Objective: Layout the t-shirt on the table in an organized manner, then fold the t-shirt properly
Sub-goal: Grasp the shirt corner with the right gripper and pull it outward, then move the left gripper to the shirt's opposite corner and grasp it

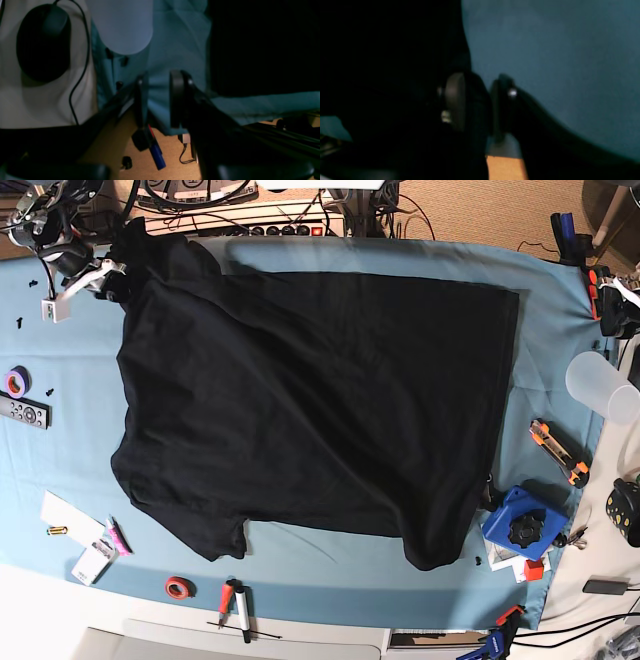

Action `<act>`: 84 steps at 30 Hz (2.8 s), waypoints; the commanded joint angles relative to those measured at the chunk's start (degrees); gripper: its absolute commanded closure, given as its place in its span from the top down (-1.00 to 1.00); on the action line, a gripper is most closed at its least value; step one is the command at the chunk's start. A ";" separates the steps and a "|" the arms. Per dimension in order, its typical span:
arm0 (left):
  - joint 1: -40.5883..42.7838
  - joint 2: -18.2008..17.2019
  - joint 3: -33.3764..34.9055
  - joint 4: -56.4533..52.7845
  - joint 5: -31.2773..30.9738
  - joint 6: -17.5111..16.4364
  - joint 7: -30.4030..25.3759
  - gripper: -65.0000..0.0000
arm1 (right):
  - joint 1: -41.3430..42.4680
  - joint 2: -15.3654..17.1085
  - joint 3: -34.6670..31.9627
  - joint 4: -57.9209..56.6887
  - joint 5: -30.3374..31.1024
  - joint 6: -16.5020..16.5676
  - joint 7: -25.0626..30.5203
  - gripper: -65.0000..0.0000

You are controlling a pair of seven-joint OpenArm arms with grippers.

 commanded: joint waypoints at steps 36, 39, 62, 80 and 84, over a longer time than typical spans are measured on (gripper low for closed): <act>0.09 0.22 3.43 0.85 -8.28 -1.90 -0.42 -0.33 | 12.37 13.90 2.91 0.39 7.63 -0.72 -1.16 -0.42; 0.07 0.20 5.84 0.85 -8.22 -1.92 -0.44 -0.33 | 14.80 14.36 8.68 0.39 10.82 -0.72 -1.53 -0.42; -0.09 0.15 6.49 0.85 -4.17 -1.92 -2.56 -0.33 | -0.63 6.62 21.35 0.24 11.56 0.95 -6.29 -0.42; -0.26 0.15 6.49 0.85 -4.22 -1.92 -4.04 -0.33 | -0.11 6.03 17.29 -13.99 10.43 0.95 -3.48 -0.42; -0.26 0.17 6.49 0.85 -4.22 -1.92 -4.04 -0.33 | -0.11 5.99 17.25 -13.99 14.14 0.95 -6.29 -0.42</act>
